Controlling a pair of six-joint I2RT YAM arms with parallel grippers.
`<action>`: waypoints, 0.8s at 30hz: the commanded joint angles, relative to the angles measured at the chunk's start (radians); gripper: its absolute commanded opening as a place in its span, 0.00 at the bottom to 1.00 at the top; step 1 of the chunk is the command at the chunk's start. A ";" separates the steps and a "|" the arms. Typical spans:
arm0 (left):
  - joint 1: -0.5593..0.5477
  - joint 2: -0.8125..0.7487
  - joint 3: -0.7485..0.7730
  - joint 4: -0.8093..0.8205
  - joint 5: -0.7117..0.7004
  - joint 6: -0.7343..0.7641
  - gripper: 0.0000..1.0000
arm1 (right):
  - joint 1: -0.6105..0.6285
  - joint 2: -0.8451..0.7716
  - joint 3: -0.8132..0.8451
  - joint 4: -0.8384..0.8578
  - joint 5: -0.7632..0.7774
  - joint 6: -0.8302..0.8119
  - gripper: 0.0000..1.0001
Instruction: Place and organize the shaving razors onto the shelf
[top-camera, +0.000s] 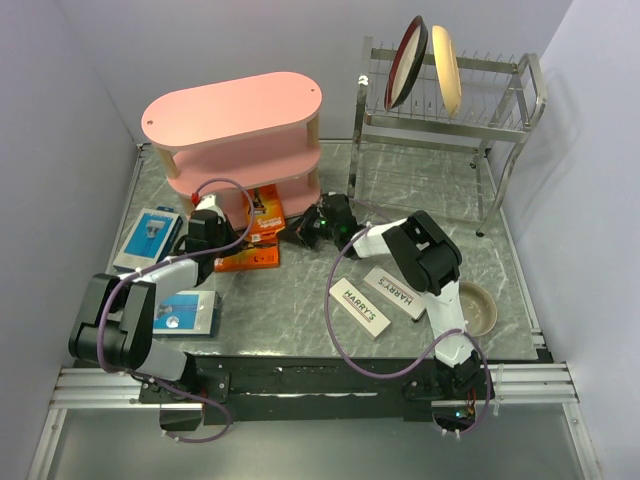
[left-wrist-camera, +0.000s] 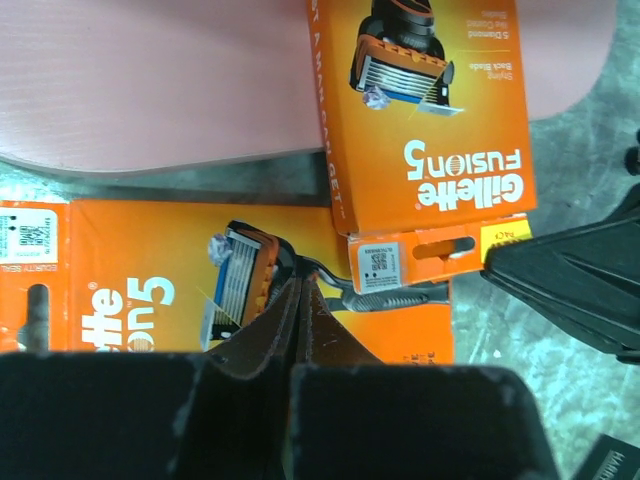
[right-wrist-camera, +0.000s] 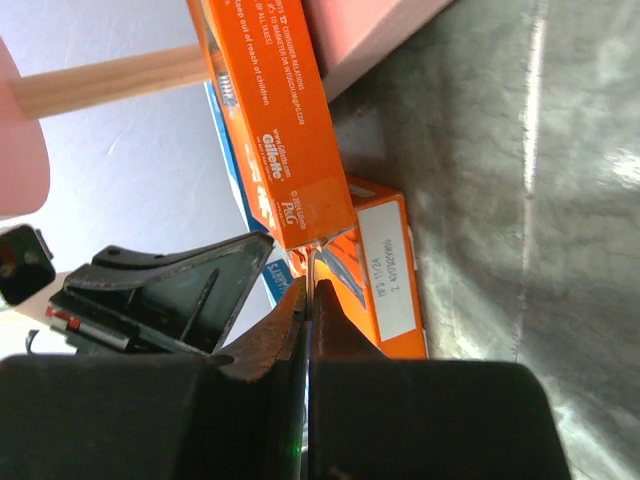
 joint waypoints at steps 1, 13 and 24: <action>-0.003 -0.037 0.017 0.000 0.039 -0.019 0.04 | -0.024 -0.072 -0.021 0.025 0.049 0.017 0.00; -0.001 -0.048 0.018 -0.008 0.069 -0.026 0.01 | -0.041 -0.133 0.002 -0.139 0.090 -0.079 0.00; -0.001 -0.021 0.063 -0.043 0.091 -0.025 0.01 | -0.137 -0.127 0.102 -0.196 0.113 -0.150 0.00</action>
